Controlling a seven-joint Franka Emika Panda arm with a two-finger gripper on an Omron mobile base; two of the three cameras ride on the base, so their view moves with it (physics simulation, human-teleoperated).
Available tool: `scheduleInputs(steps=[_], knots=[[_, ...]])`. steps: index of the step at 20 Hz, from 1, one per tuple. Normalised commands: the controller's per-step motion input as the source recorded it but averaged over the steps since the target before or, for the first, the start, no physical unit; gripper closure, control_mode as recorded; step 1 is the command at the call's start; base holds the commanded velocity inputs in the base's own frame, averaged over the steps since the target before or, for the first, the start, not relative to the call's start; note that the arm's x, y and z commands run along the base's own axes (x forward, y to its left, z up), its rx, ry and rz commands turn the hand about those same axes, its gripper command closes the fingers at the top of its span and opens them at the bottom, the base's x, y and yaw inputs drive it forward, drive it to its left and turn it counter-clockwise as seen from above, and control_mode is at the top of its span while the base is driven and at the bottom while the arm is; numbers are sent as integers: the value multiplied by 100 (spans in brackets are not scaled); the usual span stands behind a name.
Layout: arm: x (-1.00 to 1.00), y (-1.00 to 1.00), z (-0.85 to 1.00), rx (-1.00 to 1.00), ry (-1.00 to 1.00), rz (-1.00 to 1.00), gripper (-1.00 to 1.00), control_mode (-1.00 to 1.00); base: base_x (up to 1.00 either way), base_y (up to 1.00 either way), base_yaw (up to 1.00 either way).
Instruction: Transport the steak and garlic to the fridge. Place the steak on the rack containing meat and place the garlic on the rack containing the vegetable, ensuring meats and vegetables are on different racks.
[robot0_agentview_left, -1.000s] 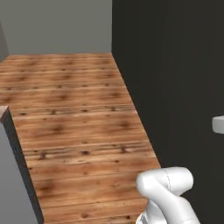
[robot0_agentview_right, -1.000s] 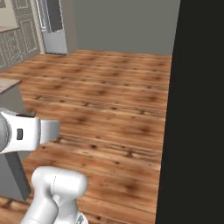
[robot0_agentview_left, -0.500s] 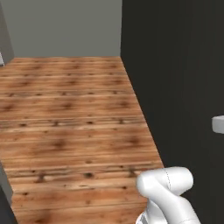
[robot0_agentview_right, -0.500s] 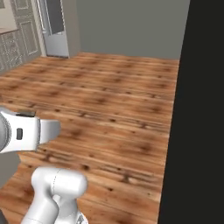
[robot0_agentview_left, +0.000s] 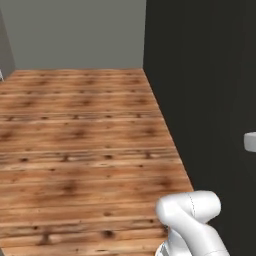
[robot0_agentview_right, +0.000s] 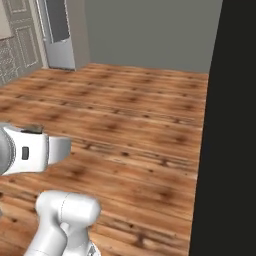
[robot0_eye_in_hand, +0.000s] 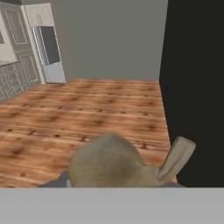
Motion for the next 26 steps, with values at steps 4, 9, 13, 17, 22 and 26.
scheduleInputs(steps=[4,9,13,17,22,26], knots=[[0,0,0,0,0,0,100,100,100,51,0],[0,0,0,0,0,0,100,100,100,64,0],[0,0,0,0,0,0,100,100,100,32,0],[0,0,0,0,0,0,100,100,100,18,0],[0,0,0,0,0,0,100,100,100,55,0],[0,0,0,0,0,0,100,100,100,89,0]])
